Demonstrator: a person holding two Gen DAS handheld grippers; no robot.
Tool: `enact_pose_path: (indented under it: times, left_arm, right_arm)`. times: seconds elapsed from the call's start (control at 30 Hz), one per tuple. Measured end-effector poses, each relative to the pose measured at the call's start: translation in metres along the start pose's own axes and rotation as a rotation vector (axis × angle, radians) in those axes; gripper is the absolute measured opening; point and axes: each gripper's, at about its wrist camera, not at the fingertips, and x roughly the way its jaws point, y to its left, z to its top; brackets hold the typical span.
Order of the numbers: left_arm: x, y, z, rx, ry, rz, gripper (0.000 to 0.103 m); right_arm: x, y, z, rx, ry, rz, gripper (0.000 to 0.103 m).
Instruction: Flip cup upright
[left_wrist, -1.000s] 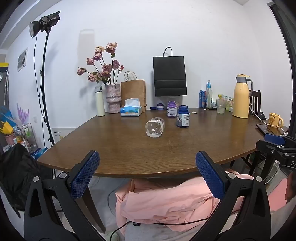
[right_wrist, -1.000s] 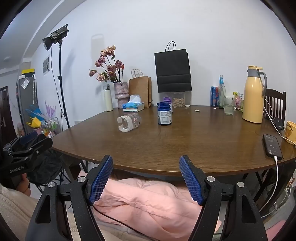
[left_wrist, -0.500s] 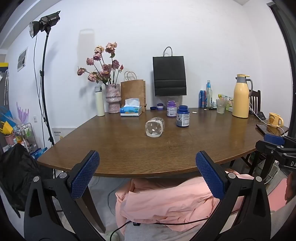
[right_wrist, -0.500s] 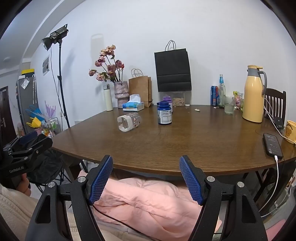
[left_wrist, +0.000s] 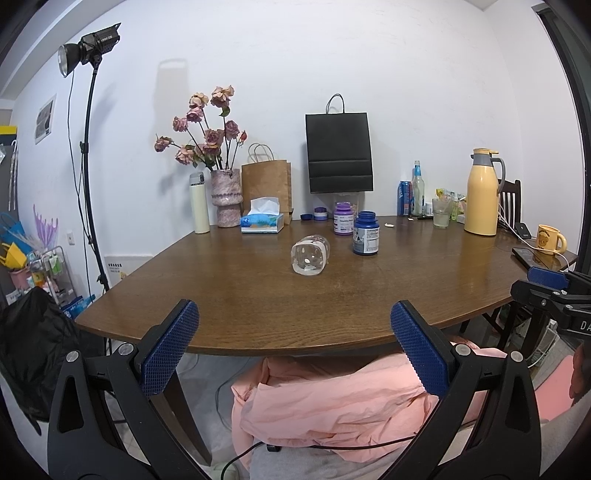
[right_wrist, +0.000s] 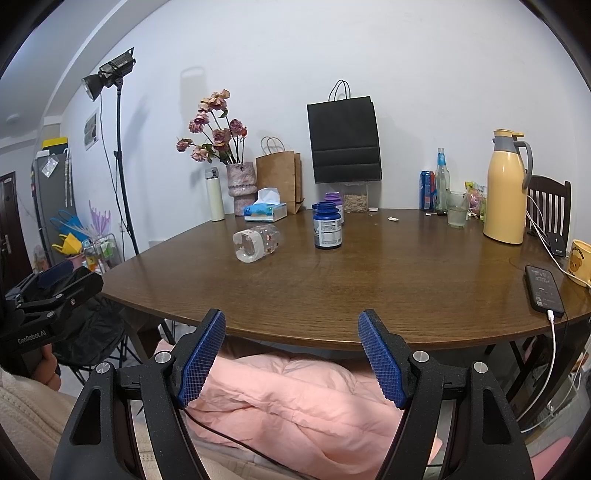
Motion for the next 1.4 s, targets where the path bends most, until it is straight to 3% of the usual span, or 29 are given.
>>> enact_pose_path:
  times: [1.4]
  left_arm:
    - [0.0024, 0.0024, 0.0034, 0.002, 0.000, -0.002, 0.103]
  right_arm:
    - [0.0019, -0.0012, -0.0018, 0.011, 0.010, 0.000, 0.079]
